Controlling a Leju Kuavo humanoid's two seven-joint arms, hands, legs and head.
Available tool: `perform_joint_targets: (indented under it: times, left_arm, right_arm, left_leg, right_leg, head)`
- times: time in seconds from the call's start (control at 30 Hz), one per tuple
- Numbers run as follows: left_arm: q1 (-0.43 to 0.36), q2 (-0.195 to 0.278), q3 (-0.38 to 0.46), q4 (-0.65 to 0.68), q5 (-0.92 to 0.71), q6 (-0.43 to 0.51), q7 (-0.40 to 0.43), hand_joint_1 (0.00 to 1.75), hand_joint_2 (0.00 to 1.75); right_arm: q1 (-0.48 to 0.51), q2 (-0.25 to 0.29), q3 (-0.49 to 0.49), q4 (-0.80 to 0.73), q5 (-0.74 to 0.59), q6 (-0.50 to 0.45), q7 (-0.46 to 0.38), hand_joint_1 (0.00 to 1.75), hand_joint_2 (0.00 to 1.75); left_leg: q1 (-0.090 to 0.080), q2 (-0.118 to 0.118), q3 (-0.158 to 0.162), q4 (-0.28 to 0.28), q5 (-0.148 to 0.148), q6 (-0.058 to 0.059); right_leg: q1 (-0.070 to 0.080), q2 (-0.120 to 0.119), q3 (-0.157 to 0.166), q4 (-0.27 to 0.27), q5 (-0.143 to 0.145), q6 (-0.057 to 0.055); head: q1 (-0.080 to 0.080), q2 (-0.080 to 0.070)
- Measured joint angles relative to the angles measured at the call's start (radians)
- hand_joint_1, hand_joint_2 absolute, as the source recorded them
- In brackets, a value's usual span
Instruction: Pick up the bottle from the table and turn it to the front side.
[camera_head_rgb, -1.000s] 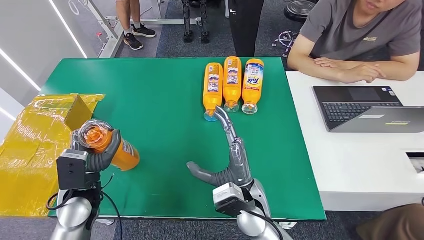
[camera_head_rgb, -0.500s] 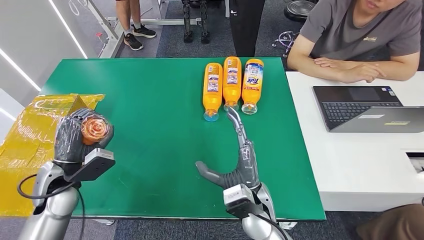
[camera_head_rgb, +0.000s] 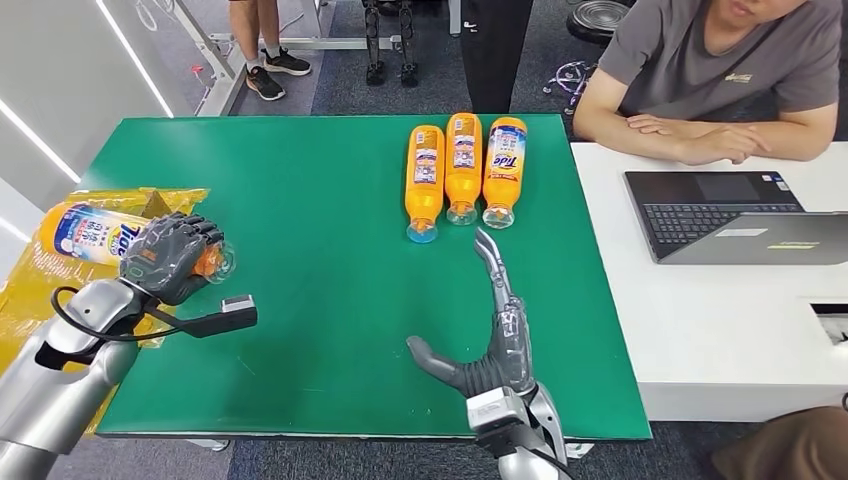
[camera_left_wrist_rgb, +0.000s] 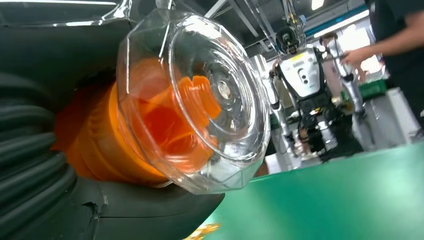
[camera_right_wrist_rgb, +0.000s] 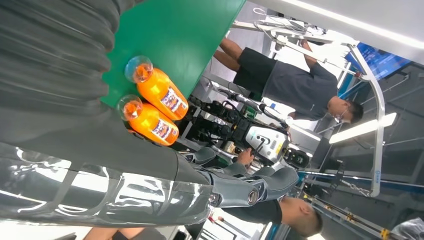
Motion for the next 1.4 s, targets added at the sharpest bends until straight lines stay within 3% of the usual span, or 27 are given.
perform_joint_targets:
  times: [0.4, 0.97, 1.4]
  left_arm:
    - [-0.139, 0.004, -0.133, 0.266, -0.051, -0.004, -0.026, 1.75, 1.75]
    - [-0.072, 0.035, -0.217, 0.344, -0.025, -0.020, -0.034, 1.75, 1.75]
    - [-0.032, 0.027, -0.219, 0.379, -0.037, 0.044, -0.035, 1.75, 1.75]
  right_arm:
    - [0.010, -0.003, -0.001, -0.048, 0.033, 0.002, 0.027, 0.00, 1.75]
    - [0.014, -0.014, -0.001, -0.057, 0.012, 0.017, 0.026, 0.00, 1.75]
    - [-0.015, -0.019, -0.001, -0.034, -0.019, 0.014, 0.013, 0.00, 1.75]
  left_leg:
    - [0.000, 0.000, 0.000, 0.000, 0.000, 0.000]
    - [0.000, 0.000, -0.001, 0.000, 0.000, 0.000]
    - [0.000, 0.000, -0.001, 0.000, 0.000, 0.000]
  right_leg:
    - [0.000, 0.000, 0.000, 0.000, 0.000, 0.000]
    - [0.000, 0.000, 0.000, 0.000, 0.000, 0.000]
    - [0.000, 0.000, 0.000, 0.000, 0.000, 0.000]
  head:
    - [0.000, 0.000]
    - [0.000, 0.000]
    - [0.000, 0.000]
